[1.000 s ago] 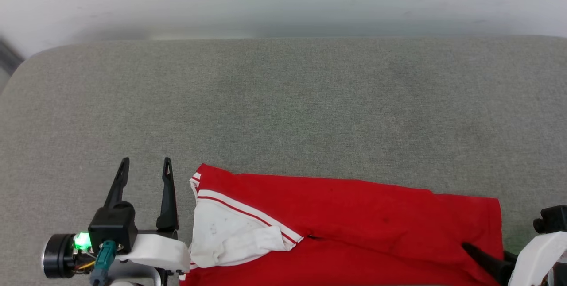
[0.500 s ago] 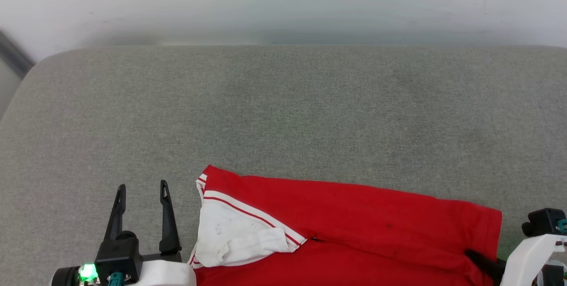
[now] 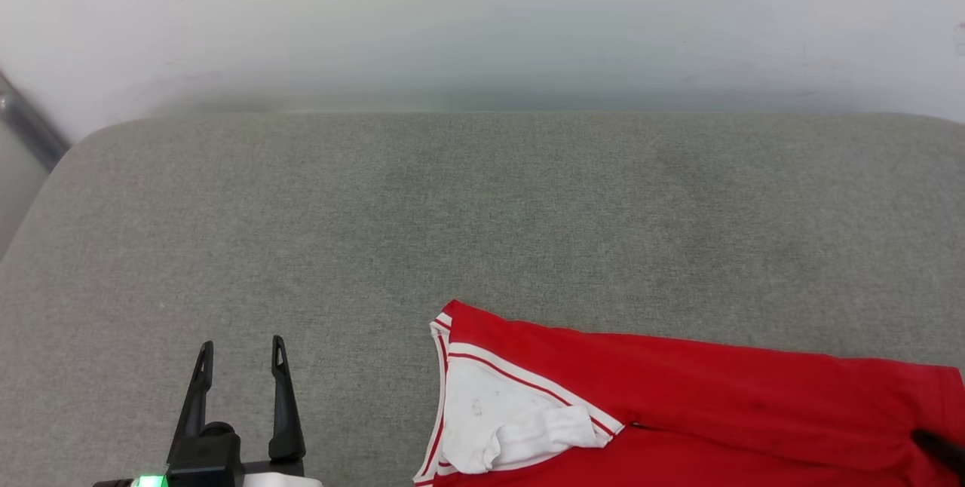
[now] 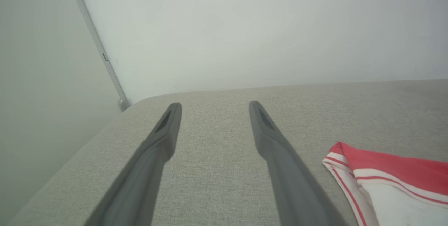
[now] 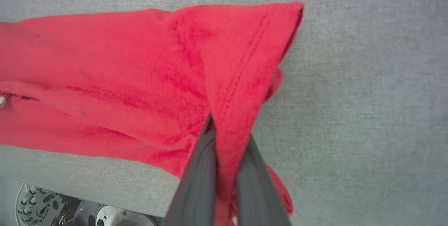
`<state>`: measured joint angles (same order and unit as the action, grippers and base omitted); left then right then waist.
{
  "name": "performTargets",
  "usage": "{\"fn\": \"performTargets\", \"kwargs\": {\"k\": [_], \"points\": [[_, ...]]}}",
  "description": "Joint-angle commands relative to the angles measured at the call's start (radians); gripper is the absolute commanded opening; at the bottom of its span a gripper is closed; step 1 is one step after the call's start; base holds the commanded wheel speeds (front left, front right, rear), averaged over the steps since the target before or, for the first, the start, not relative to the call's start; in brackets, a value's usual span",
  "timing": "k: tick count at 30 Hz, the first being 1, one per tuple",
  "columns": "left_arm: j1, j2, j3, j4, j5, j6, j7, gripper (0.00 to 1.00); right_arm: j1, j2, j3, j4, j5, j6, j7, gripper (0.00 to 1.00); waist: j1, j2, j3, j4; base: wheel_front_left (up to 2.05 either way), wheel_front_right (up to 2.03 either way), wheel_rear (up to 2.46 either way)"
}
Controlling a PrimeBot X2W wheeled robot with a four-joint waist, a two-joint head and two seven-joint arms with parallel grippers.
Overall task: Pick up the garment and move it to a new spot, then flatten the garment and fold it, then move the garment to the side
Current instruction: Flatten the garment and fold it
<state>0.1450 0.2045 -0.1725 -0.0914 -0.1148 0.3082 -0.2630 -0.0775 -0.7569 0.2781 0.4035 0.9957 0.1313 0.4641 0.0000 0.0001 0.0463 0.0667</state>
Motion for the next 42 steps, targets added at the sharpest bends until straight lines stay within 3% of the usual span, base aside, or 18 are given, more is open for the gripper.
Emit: {"fn": "performTargets", "kwargs": {"k": [1, 6, 13, 21, 26, 32, 42], "points": [[0.014, -0.007, 0.008, 0.001, 0.007, -0.006, -0.002, 1.0, 0.007, -0.005, -0.009, -0.006, 0.01, -0.001, 0.01, 0.0, 0.0, -0.0001, -0.003, -0.001, 0.0, 0.0, 0.0], [0.024, -0.026, 0.024, 0.001, 0.031, -0.031, -0.002, 1.0, 0.026, -0.011, -0.018, -0.112, 0.063, -0.001, 0.092, 0.0, 0.0, -0.0001, -0.01, -0.004, 0.0, 0.0, 0.0], [0.024, -0.055, 0.033, 0.003, 0.057, -0.056, -0.002, 1.0, 0.013, 0.055, 0.003, -0.349, 0.14, -0.001, 0.171, 0.0, 0.0, -0.0001, -0.004, -0.006, 0.0, 0.0, 0.0], [-0.008, -0.077, 0.041, 0.005, 0.07, -0.081, -0.002, 1.0, -0.158, 0.155, 0.171, -0.5, 0.053, -0.001, 0.251, 0.0, 0.0, -0.0001, 0.031, 0.003, 0.0, 0.0, 0.0], [-0.032, -0.087, 0.05, 0.012, 0.066, -0.102, -0.002, 1.0, -0.322, 0.253, 0.34, -0.447, -0.024, -0.001, 0.291, 0.0, 0.0, -0.0001, 0.064, 0.011, 0.0, 0.0, 0.0], [-0.058, -0.102, 0.062, 0.018, 0.074, -0.12, -0.002, 1.0, -0.492, 0.367, 0.515, -0.284, -0.106, -0.001, 0.267, 0.0, 0.0, -0.0001, 0.103, 0.025, 0.0, 0.0, 0.0], [-0.084, -0.123, 0.067, 0.028, 0.084, -0.132, -0.002, 1.0, -0.602, 0.483, 0.733, 0.016, -0.148, -0.001, 0.155, 0.0, 0.0, -0.0001, 0.143, 0.036, 0.0, 0.0, 0.0]]}}
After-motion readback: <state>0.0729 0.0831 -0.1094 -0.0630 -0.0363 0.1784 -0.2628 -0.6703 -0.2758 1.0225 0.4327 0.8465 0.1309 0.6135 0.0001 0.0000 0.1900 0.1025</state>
